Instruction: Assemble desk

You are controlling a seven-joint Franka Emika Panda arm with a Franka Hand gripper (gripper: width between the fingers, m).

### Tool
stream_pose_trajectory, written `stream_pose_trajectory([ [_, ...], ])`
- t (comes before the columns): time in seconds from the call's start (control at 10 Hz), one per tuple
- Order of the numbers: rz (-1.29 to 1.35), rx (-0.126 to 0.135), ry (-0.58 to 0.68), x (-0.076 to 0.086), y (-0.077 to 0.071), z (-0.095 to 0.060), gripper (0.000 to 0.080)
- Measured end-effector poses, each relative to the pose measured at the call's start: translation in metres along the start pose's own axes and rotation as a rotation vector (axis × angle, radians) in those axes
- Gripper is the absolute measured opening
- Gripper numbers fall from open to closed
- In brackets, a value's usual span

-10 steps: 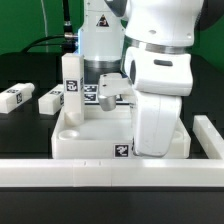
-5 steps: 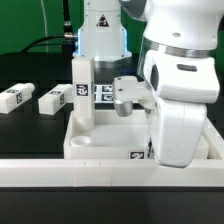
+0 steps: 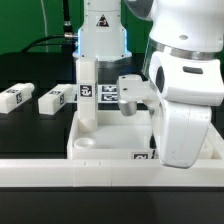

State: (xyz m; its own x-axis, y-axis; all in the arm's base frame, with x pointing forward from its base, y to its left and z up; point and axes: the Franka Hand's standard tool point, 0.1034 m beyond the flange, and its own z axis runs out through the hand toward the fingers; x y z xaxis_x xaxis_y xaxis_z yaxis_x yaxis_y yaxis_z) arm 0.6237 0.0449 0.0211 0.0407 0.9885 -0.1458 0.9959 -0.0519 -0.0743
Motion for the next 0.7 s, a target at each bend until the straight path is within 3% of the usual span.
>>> stream_pose_trajectory([
  [0.1, 0.0, 0.036, -0.011, -0.006, -0.005, -0.008, 0.0539],
  [0.2, 0.011, 0.04, -0.014, -0.013, -0.004, -0.026, 0.0539],
  [0.4, 0.029, 0.018, -0.019, -0.032, -0.003, -0.059, 0.0643],
  [0.5, 0.041, 0.008, -0.025, -0.046, -0.011, -0.071, 0.0648],
  [0.7, 0.092, -0.04, -0.014, -0.078, -0.028, -0.1, 0.0649],
])
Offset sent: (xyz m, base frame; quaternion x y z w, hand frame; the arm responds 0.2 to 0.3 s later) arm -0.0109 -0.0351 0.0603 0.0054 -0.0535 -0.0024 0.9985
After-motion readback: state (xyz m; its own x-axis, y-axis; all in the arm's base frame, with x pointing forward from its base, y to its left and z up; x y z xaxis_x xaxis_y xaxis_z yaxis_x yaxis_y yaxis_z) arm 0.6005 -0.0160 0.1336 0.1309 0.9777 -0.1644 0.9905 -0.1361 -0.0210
